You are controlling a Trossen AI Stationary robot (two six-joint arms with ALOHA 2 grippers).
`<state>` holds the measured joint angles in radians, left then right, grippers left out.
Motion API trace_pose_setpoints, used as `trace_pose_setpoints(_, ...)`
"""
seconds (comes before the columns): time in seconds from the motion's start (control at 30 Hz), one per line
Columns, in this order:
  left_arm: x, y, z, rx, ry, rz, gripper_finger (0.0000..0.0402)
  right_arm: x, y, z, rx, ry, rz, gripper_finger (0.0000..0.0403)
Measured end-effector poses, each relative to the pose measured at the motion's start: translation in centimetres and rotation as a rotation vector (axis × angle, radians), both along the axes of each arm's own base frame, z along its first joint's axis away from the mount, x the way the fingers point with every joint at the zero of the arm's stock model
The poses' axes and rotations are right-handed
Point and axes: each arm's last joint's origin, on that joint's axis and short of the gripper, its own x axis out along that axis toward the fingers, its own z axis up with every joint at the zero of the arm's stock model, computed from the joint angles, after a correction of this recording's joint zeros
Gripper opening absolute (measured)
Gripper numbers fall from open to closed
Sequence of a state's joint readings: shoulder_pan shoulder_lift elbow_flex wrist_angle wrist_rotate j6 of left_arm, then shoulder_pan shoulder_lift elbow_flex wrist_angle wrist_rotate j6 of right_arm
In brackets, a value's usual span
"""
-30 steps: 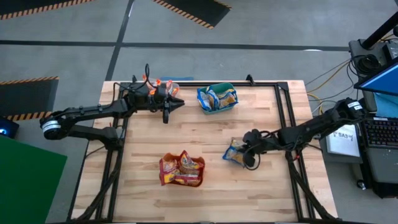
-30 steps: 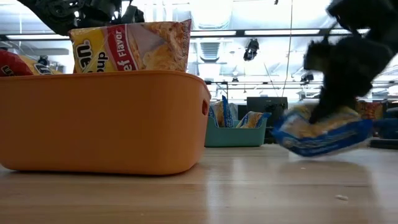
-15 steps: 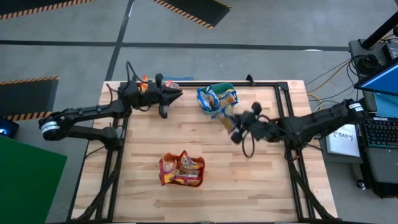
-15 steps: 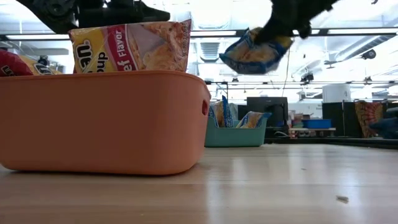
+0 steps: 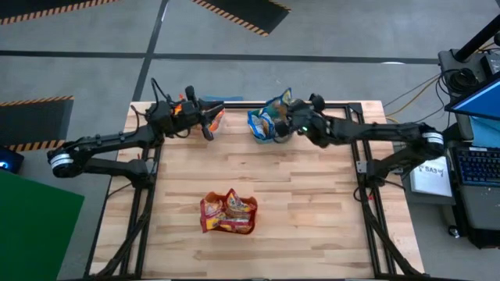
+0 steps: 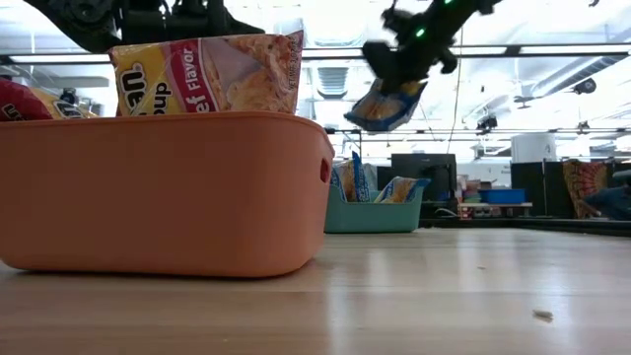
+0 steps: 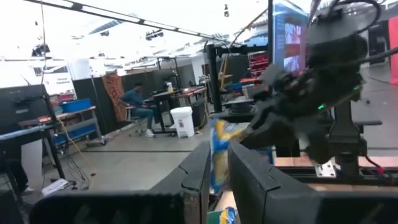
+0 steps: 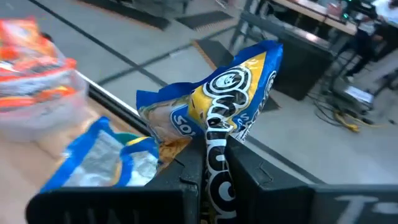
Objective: Sort Maruchan noodles
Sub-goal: Put the blue noodle pack into the green bin
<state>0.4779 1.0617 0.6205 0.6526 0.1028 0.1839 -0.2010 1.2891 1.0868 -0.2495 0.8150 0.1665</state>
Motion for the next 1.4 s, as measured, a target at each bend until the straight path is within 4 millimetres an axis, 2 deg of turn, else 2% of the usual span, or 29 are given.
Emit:
trace_pose_setpoints(0.23,-0.1,-0.1,0.0,0.033,0.024,0.008,0.0039,3.1,-3.7,-2.6,0.125,0.217,-0.141,0.0037)
trace_pose_setpoints(0.4,-0.2,-0.1,0.1,0.046,0.023,0.013,0.0039,5.2,-4.7,-5.0,0.191,0.332,-0.196,0.0037)
trace_pose_setpoints(0.67,-0.2,-0.1,0.1,0.058,0.027,0.015,0.0039,7.9,-5.7,-7.2,0.210,0.350,-0.213,0.0038)
trace_pose_setpoints(0.87,-0.2,-0.1,0.1,0.058,0.027,0.015,0.0039,8.4,-6.0,-8.4,0.232,0.354,-0.230,0.0038)
trace_pose_setpoints(1.27,-0.2,-0.1,0.1,0.058,0.027,0.015,0.0039,8.2,-6.0,-8.5,0.348,0.344,-0.159,0.0038)
trace_pose_setpoints(1.4,-0.2,-0.1,0.1,0.058,0.027,0.014,0.0039,8.2,-6.0,-8.5,0.350,0.334,-0.168,0.0020)
